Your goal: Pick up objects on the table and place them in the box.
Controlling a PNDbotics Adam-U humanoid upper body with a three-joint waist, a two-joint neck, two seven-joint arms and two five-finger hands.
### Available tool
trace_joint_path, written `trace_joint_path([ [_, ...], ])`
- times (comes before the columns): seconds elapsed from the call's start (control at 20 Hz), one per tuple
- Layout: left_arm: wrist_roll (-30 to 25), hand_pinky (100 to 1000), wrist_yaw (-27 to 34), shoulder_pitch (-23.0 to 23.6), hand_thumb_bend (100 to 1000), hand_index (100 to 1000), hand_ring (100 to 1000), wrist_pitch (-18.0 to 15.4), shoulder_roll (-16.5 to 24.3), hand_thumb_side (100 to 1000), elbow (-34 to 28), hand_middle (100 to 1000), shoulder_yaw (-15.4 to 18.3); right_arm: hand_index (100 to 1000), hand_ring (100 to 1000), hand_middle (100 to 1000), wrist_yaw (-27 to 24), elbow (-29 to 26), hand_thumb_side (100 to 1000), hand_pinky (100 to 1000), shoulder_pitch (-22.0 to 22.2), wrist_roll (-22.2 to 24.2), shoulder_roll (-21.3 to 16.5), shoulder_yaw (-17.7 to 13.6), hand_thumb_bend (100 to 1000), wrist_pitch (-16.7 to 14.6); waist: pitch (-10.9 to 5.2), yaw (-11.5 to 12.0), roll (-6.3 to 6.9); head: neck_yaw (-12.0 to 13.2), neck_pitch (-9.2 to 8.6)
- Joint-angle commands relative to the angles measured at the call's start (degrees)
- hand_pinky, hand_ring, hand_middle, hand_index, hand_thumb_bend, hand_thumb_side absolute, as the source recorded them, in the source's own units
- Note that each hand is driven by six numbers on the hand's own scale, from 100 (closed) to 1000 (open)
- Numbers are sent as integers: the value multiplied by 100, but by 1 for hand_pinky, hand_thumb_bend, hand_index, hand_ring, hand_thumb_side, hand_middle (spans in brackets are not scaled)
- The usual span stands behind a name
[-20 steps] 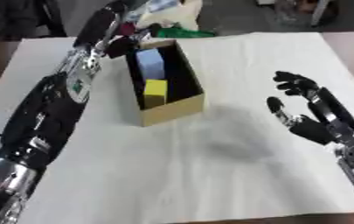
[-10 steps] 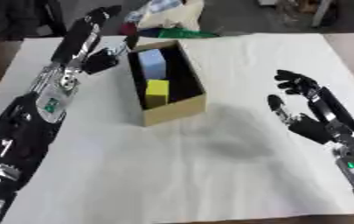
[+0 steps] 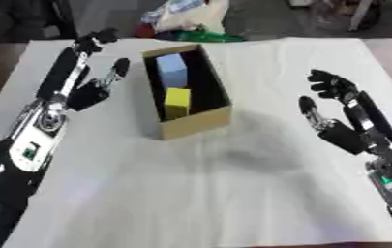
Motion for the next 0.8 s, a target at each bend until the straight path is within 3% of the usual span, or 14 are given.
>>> trace_joint_path([
  [0.05, -77, 817, 300, 236, 337, 944, 853, 59, 155, 966, -557, 780, 24, 949, 819, 835, -29, -135, 766, 796, -59, -24, -41, -37, 216, -1, -115, -18, -8, 31, -8],
  [0.35, -304, 817, 832, 625, 333, 944, 853, 413, 240, 968, -1260, 778, 50, 949, 818, 834, -26, -130, 764, 795, -66, -5, -30, -28, 214, -5, -136, -13, -16, 51, 10],
  [0.8, -635, 817, 1650, 655, 327, 944, 853, 589, 351, 975, -1477, 778, 105, 949, 818, 834, -24, -131, 762, 795, -52, -7, -30, -43, 209, 1, -139, -29, -17, 43, 15],
])
